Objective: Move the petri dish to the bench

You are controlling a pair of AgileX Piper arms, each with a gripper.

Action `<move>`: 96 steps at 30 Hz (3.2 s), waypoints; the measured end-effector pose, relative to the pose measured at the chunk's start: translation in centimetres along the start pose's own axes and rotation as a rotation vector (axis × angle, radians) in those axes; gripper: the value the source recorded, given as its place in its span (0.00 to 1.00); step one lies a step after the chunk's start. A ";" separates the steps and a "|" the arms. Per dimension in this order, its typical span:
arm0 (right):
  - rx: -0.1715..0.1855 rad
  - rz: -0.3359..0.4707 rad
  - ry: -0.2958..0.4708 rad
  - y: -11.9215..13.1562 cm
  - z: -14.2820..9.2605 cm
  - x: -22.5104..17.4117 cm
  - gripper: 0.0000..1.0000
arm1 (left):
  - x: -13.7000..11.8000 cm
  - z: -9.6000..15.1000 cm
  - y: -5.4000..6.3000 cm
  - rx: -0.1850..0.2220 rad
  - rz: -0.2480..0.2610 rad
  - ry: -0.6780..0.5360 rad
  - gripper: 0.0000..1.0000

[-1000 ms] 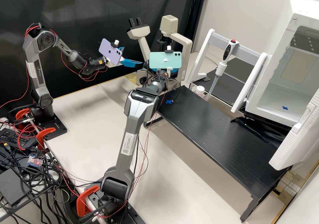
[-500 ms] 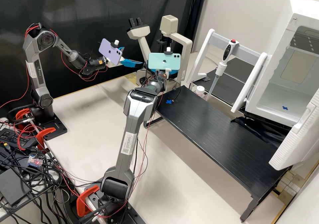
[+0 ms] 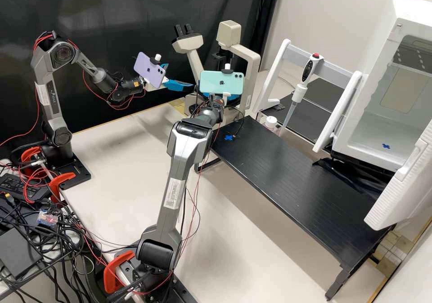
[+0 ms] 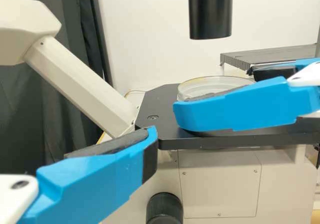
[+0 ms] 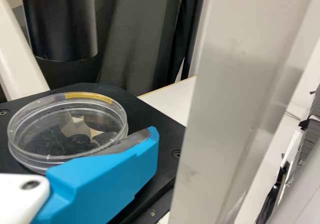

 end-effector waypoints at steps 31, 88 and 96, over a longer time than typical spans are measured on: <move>0.032 -0.004 -0.017 -0.4 0.5 0.2 0.00 | 0.0 0.0 0.0 0.000 0.000 0.000 1.00; 0.055 0.189 -0.133 -5.0 6.2 -26.1 0.00 | 0.0 0.0 0.0 0.000 0.000 0.000 1.00; 0.056 0.224 -0.147 -4.8 6.8 -26.1 0.00 | 0.0 0.0 0.0 0.000 0.000 0.000 1.00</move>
